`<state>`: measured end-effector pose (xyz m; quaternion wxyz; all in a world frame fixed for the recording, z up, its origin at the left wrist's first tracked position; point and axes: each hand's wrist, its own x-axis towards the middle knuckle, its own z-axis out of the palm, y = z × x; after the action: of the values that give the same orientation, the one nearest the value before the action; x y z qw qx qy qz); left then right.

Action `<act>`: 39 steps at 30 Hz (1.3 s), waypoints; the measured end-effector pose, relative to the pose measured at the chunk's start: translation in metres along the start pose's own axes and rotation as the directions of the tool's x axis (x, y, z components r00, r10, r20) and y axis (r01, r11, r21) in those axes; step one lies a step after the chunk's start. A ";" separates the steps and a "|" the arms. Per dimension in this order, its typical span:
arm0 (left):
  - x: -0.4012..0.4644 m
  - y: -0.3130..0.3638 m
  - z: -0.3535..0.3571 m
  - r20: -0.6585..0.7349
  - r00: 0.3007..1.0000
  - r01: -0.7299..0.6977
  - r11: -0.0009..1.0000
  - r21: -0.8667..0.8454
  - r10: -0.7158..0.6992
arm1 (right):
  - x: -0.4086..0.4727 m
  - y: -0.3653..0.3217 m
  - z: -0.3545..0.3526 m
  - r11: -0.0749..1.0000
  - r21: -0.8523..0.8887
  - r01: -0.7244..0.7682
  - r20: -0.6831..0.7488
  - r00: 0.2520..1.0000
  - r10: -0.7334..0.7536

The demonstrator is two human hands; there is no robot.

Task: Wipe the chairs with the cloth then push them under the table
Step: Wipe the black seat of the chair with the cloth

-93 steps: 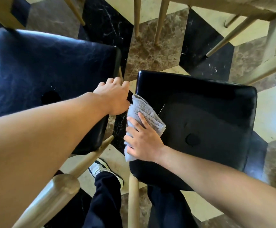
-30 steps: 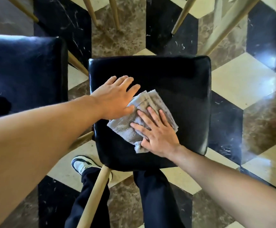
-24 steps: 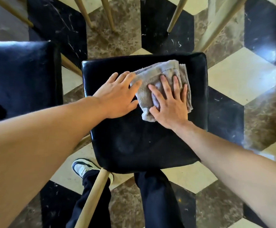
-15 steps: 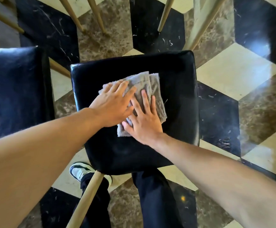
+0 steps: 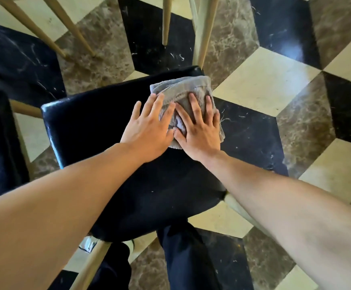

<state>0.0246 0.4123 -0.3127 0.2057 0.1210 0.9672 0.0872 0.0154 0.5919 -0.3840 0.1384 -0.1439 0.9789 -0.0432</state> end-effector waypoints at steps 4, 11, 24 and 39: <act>0.031 0.001 -0.014 -0.081 0.997 0.001 0.998 0.064 0.005 | 0.047 0.003 -0.010 0.953 0.217 -0.211 0.006 0.977 0.215; 0.030 0.001 -0.018 0.025 1.000 -0.016 0.996 0.086 0.014 | 0.059 0.009 -0.022 0.764 0.493 -0.417 0.111 0.901 0.420; -0.023 -0.008 -0.010 0.186 0.974 -0.157 0.979 0.129 0.131 | -0.098 -0.019 0.020 0.380 0.408 -0.831 0.142 0.468 0.872; -0.100 -0.066 0.002 0.366 0.920 -0.215 0.961 0.172 0.140 | -0.115 -0.062 0.032 0.444 0.247 -0.861 0.051 0.469 0.882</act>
<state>0.1008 0.3227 -0.2912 0.3518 0.2431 0.9038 -0.0192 0.1468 0.5654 -0.3773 0.1152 0.3988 0.9054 -0.0888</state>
